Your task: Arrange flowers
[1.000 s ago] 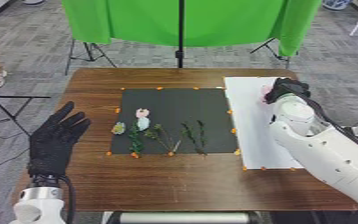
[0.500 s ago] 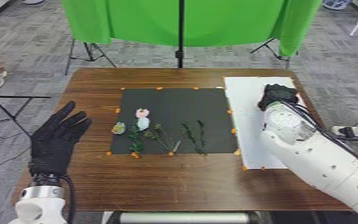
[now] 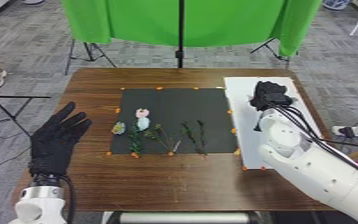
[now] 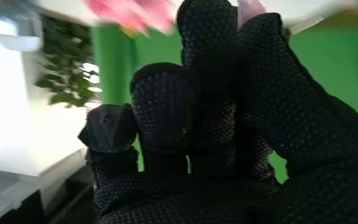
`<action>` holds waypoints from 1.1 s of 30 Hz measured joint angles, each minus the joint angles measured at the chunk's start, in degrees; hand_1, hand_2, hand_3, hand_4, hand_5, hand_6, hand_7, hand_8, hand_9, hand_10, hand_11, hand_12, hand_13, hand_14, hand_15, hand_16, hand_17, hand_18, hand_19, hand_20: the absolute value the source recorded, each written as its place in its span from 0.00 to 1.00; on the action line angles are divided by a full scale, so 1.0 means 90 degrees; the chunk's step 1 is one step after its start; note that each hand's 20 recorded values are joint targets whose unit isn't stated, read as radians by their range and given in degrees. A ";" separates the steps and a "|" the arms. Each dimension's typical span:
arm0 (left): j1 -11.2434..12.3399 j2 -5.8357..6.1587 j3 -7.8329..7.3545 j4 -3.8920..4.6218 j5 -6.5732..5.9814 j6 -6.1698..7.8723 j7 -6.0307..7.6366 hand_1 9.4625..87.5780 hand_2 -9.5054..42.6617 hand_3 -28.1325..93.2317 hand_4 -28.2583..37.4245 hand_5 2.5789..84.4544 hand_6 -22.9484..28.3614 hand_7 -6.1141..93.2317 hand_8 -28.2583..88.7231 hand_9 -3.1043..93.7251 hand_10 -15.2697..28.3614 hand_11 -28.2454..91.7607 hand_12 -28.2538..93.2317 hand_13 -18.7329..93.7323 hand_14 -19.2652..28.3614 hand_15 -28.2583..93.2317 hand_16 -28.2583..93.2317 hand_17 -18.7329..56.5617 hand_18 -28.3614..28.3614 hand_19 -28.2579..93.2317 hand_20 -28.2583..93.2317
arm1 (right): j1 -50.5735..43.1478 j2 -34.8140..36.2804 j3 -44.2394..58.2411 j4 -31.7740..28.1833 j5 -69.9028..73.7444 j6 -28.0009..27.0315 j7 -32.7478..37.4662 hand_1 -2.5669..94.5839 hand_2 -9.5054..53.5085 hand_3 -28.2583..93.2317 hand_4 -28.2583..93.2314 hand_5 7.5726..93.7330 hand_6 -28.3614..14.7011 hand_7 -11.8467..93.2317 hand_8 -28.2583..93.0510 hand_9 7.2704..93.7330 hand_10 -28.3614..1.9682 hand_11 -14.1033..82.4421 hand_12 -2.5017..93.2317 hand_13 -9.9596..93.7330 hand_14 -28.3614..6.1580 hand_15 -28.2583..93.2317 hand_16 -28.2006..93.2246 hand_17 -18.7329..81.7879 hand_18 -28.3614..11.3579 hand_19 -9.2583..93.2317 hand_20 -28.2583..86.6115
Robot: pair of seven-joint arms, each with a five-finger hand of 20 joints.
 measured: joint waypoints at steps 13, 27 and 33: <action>0.0084 0.0081 0.0007 -0.0010 -0.0079 0.0017 0.0148 0.20 0.36 0.86 0.12 0.47 0.66 0.19 0.17 0.43 0.83 0.48 0.34 0.41 0.95 0.69 0.17 0.14 0.91 0.64 0.44 | 0.0183 -0.1065 -0.0182 -0.0820 -0.1289 -0.1217 -0.2164 0.58 0.00 0.82 0.00 0.93 0.73 0.26 0.26 0.96 0.71 0.32 0.39 0.75 0.59 0.87 0.37 0.46 0.20 1.00 0.77; 0.0029 0.0054 -0.0013 -0.0008 -0.0065 0.0015 0.0054 0.20 0.36 0.86 0.12 0.47 0.66 0.19 0.17 0.43 0.83 0.48 0.34 0.40 0.95 0.69 0.17 0.14 0.91 0.64 0.44 | -0.0235 -0.1829 -0.0382 -0.0805 -0.1670 -0.1713 -0.2604 0.56 0.00 0.82 0.00 0.88 0.74 0.25 0.23 0.92 0.71 0.30 0.39 0.72 0.57 0.87 0.36 0.43 0.20 1.00 0.75; 0.0003 0.0037 -0.0013 -0.0006 -0.0061 0.0012 0.0020 0.20 0.36 0.86 0.12 0.47 0.66 0.19 0.17 0.43 0.83 0.48 0.34 0.40 0.96 0.69 0.17 0.14 0.91 0.64 0.44 | -0.0289 -0.1728 -0.0436 -0.0839 -0.1818 -0.1962 -0.2601 0.51 0.00 0.85 0.00 0.76 0.72 0.25 0.19 0.85 0.66 0.36 0.34 0.69 0.54 0.89 0.35 0.41 0.19 1.00 0.75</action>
